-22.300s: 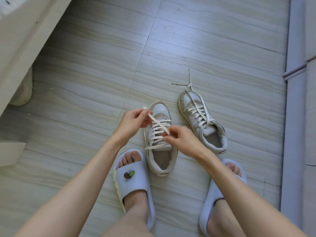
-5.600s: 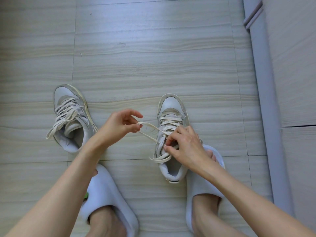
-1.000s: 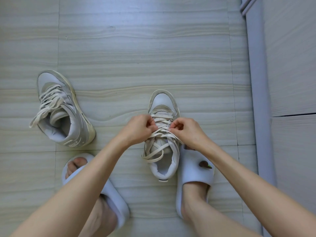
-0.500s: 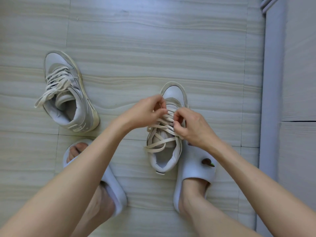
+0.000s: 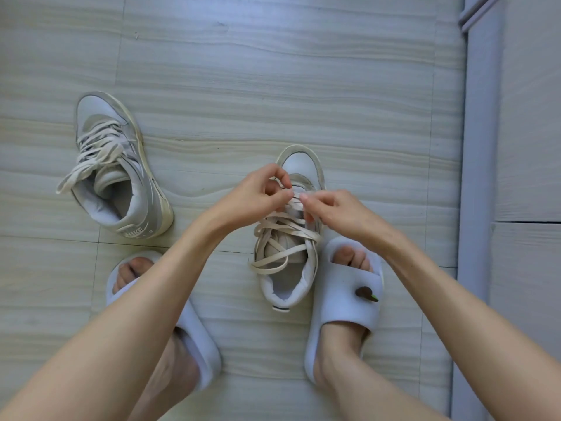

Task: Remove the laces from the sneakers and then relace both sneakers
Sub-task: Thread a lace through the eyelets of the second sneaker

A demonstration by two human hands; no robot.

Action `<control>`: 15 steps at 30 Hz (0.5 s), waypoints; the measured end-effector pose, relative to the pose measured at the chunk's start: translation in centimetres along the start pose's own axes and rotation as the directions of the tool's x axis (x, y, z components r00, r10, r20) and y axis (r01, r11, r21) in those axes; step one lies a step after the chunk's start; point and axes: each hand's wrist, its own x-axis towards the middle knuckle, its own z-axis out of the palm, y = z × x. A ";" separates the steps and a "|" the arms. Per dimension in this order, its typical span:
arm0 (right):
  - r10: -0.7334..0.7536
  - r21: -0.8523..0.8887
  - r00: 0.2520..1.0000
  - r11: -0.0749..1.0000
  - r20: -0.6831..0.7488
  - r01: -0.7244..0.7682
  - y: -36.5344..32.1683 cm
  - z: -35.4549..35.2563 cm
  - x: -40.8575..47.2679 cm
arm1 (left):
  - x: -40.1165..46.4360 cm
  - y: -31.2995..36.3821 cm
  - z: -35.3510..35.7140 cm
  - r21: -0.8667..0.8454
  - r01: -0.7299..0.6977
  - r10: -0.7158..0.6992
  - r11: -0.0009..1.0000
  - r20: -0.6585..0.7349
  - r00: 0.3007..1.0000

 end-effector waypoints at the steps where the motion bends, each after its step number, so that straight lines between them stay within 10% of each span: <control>1: 0.026 0.144 1.000 0.989 0.015 -0.028 0.1 -0.1 -0.1 | -0.1 -0.1 0.0 -0.039 0.003 -0.003 0.999 -0.005 1.000; 8: -0.013 -0.180 0.979 0.983 -0.205 -0.024 0.5 -1.4 -0.4 | 0.3 -0.8 -1.1 0.131 0.009 -0.002 0.991 -0.053 0.999; 15: 0.045 -0.119 0.986 0.991 -0.164 -0.065 -0.2 -2.4 0.4 | 0.9 0.2 -1.4 0.238 0.001 0.022 0.971 -0.093 0.995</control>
